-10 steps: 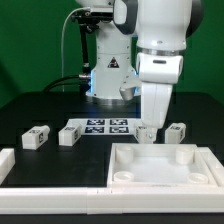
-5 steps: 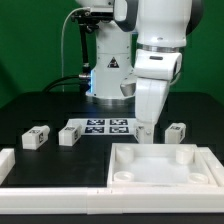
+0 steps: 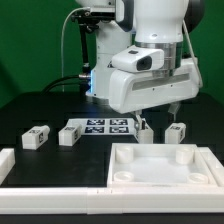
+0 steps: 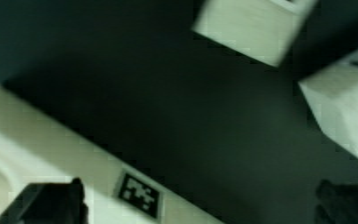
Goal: Assemble one leg
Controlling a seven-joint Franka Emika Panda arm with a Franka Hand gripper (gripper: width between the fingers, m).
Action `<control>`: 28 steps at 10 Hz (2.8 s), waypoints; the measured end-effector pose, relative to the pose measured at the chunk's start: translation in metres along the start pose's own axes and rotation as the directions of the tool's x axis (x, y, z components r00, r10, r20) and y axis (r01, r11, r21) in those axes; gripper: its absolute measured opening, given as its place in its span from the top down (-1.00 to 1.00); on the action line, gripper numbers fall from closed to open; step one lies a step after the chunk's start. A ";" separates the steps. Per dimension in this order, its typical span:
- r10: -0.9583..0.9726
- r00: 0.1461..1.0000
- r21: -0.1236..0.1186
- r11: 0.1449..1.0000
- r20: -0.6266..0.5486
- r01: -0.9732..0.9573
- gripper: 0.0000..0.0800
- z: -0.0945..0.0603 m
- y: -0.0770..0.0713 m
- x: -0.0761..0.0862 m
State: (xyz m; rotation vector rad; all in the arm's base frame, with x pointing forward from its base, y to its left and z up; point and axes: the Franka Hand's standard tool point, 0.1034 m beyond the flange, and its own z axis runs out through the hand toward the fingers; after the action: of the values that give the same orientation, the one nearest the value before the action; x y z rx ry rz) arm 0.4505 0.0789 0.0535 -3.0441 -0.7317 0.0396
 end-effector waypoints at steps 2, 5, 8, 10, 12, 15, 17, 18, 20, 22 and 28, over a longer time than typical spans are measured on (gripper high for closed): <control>0.319 0.948 0.019 0.947 0.001 -0.319 -0.62 0.002 -0.016 0.001; 0.680 0.733 0.043 0.731 0.035 -0.681 -0.62 0.006 -0.041 0.002; 0.857 0.510 0.057 0.507 0.072 -0.860 -0.62 0.007 -0.046 0.003; 0.871 0.484 0.058 0.481 0.085 -0.875 -0.62 0.008 -0.048 0.002; 0.866 0.491 0.062 0.487 0.098 -0.871 -0.62 0.008 -0.044 0.001; 0.816 0.514 0.050 0.521 0.265 -0.852 -0.62 0.013 -0.037 -0.015; 0.736 0.492 0.048 0.534 0.465 -0.844 -0.62 0.014 -0.038 -0.028; 0.719 0.472 0.042 0.528 0.510 -0.848 -0.62 0.014 -0.036 -0.027; 0.606 0.398 0.013 0.538 0.688 -0.843 -0.62 0.013 -0.047 -0.038; 0.527 0.344 -0.007 0.554 0.777 -0.832 -0.62 0.013 -0.058 -0.037; 0.554 0.369 -0.009 0.562 0.747 -0.827 -0.62 0.036 -0.069 -0.034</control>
Offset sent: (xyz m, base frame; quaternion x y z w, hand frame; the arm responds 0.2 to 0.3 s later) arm -0.0120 0.0144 -0.0034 0.0004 0.0011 0.3492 0.9370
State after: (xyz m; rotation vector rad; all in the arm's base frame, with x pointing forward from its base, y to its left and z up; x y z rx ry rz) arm 0.3882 0.1254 0.0196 -2.5998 0.6780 1.2132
